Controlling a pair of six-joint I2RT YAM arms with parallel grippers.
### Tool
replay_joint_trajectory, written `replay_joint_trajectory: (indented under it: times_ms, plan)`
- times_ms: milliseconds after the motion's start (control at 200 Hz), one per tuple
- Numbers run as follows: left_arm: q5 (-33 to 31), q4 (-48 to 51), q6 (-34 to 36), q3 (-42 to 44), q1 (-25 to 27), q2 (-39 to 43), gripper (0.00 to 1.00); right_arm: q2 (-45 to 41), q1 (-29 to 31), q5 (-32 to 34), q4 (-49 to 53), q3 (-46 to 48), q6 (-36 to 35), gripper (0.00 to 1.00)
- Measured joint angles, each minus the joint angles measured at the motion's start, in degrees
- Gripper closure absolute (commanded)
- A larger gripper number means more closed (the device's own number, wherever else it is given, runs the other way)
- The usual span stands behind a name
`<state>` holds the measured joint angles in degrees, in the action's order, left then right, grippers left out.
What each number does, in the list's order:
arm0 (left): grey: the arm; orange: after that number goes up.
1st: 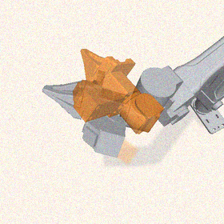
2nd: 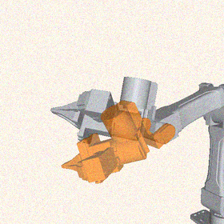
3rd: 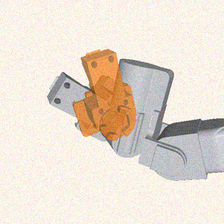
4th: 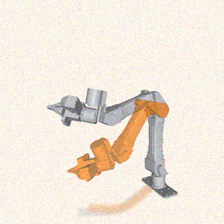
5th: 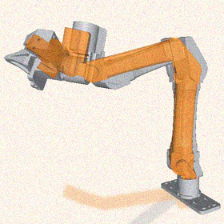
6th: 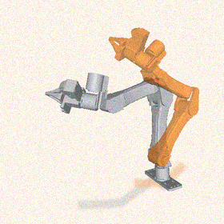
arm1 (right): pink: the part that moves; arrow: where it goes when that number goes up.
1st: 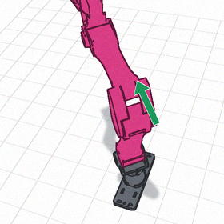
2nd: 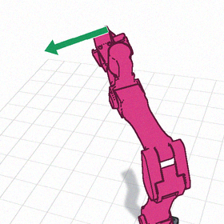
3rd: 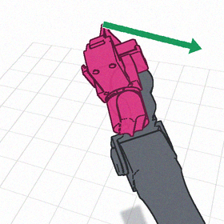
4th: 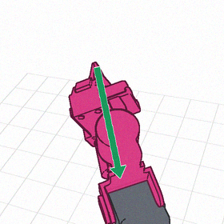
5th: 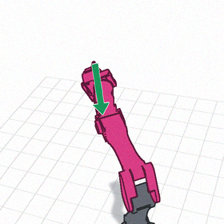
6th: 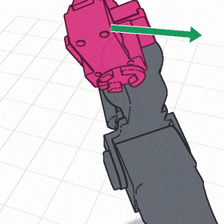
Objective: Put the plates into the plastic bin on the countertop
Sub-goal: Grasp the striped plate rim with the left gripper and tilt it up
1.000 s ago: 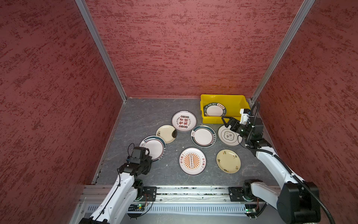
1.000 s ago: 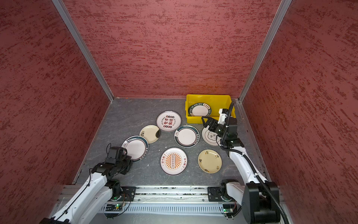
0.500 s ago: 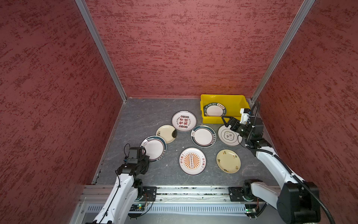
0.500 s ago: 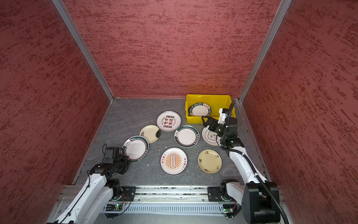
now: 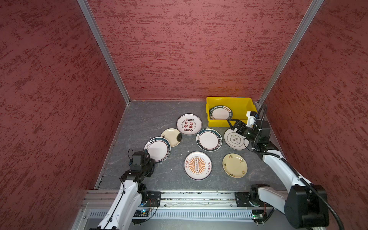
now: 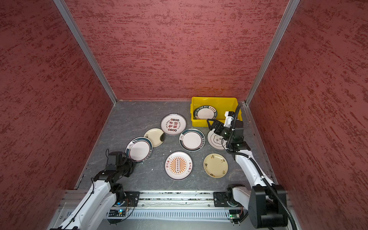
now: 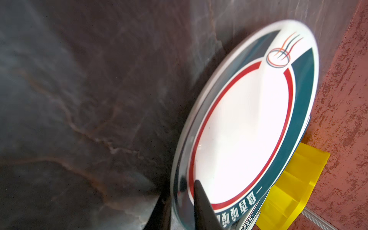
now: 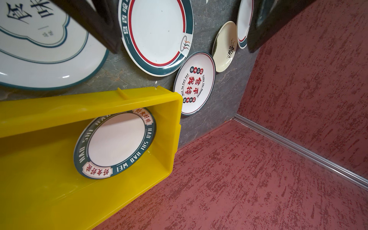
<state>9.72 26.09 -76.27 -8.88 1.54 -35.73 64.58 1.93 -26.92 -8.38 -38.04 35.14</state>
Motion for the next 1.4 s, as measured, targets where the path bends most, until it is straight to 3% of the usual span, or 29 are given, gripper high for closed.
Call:
replay_joint_trajectory:
  times_ms: [180, 381, 1022, 1398]
  plan:
    - [-1.7, -0.5, -1.5, 0.7, 0.0, 1.4, 0.95, 0.3, 0.0, 0.0, 0.0, 0.0, 0.5, 0.01]
    - [-2.7, 0.3, -0.7, -0.1, -0.7, 1.6, 1.0, 0.9, 0.0, 0.0, 0.0, 0.0, 0.7, 0.01]
    - [-1.7, 7.9, 8.0, -6.8, -10.0, 2.5, 1.0, 2.2, 0.0, -3.3, -0.5, 0.0, 1.3, 0.01]
    - [0.5, 10.1, 15.4, -13.6, -14.6, -1.1, 1.0, 3.9, 0.2, -6.1, -0.5, -0.2, 1.4, 0.01]
